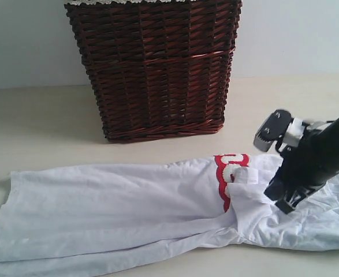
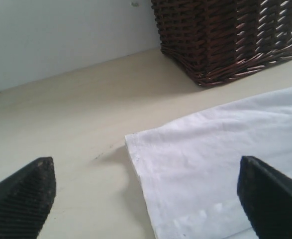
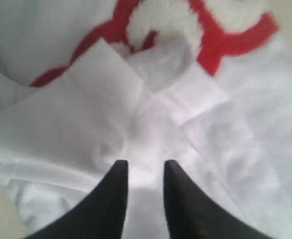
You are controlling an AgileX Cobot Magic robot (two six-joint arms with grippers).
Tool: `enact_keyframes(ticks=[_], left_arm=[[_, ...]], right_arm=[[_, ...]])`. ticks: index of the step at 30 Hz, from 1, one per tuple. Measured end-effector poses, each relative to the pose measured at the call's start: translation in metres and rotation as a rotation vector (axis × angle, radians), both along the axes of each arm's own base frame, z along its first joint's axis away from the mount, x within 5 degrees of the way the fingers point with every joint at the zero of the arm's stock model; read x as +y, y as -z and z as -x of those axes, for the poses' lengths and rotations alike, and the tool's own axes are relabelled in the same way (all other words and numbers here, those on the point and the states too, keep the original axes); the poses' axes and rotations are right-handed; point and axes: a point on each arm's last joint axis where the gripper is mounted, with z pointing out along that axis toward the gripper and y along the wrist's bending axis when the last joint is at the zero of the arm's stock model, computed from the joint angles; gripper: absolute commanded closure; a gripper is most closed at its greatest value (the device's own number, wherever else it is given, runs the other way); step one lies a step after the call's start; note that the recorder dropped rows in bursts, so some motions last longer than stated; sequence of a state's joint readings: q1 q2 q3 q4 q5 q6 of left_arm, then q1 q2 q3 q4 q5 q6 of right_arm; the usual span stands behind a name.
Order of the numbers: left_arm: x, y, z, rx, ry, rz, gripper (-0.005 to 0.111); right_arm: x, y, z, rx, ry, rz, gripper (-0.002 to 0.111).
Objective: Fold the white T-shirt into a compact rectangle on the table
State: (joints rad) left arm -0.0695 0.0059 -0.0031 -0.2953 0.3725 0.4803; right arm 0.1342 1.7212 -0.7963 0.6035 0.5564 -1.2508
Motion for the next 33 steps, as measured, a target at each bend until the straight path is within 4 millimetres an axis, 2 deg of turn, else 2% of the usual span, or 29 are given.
enact_keyframes(ticks=[2,4,7,9,13,18,24,29,33], left_arm=[[0.0,0.0,0.0,0.0,0.0,0.0,0.013],[0.0,0.0,0.0,0.0,0.0,0.0,0.013],[0.0,0.0,0.0,0.0,0.0,0.0,0.013],[0.0,0.0,0.0,0.0,0.0,0.0,0.013],[0.0,0.0,0.0,0.0,0.0,0.0,0.013],[0.0,0.0,0.0,0.0,0.0,0.0,0.013],[0.0,0.0,0.0,0.0,0.0,0.0,0.013],[0.0,0.0,0.0,0.0,0.0,0.0,0.013],[0.0,0.0,0.0,0.0,0.0,0.0,0.013]], right_arm=[[-0.006,-0.024,0.002,-0.069,0.028,-0.018,0.032],[-0.014,-0.044,0.004,-0.135,0.083,-0.03,0.014],[-0.036,-0.053,0.001,-0.212,0.214,-0.023,0.003],[-0.052,-0.048,0.0,-0.213,0.319,-0.022,0.003],[-0.081,-0.026,0.005,-0.088,0.546,-0.053,0.003],[-0.104,-0.001,0.013,0.05,0.71,-0.082,0.003],[-0.107,0.025,0.011,0.158,0.798,-0.121,0.003],[-0.107,0.033,0.007,0.182,0.814,-0.132,0.004],[-0.106,0.036,0.003,0.187,0.818,-0.166,0.009]])
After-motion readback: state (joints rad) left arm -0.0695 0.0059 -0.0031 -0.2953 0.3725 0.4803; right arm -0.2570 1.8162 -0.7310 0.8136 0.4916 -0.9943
